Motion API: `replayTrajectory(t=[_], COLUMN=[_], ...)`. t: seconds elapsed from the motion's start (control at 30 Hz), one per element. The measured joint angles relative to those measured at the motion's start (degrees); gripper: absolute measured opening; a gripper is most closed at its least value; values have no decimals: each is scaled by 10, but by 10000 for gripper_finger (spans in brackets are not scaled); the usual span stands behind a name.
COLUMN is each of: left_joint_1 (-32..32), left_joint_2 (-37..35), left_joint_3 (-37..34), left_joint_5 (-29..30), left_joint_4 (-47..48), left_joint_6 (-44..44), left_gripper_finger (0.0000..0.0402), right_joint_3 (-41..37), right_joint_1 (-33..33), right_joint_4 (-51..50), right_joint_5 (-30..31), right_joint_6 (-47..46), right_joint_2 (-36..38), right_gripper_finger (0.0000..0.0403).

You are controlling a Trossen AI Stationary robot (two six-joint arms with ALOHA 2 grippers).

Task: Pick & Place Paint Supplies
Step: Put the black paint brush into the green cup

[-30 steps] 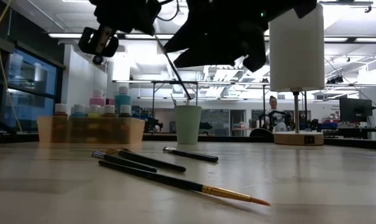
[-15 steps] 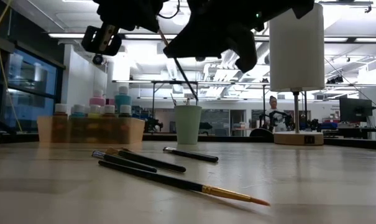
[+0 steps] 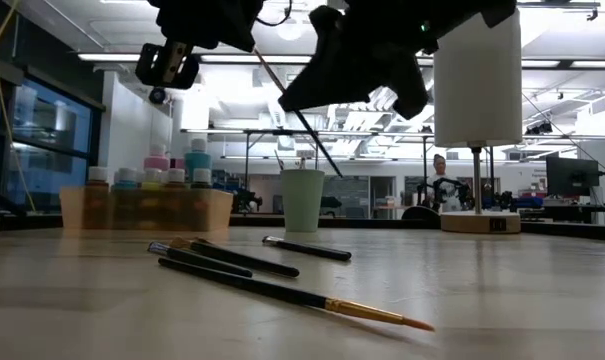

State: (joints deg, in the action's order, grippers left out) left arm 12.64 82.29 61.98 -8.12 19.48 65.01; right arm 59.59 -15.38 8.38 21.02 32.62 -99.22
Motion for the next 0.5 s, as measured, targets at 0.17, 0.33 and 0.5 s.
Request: replayTrajectory(t=[0.17, 0.33, 0.5], left_joint_1=[0, 0, 0], left_joint_2=[-34, -100, -177], left_joint_3=[0, 0, 0], left_joint_5=[33, 136, 281], left_joint_4=[25, 92, 155], left_joint_6=[-30, -65, -136], left_gripper_finger=[12, 12, 12], right_joint_3=[0, 1, 1], right_joint_1=[5, 26, 74], right_joint_4=[-27, -50, -56], right_joint_5=[3, 0, -5], right_joint_6=[-49, -141, -207], right_joint_2=[18, 56, 96], right_gripper_finger=[5, 5, 5])
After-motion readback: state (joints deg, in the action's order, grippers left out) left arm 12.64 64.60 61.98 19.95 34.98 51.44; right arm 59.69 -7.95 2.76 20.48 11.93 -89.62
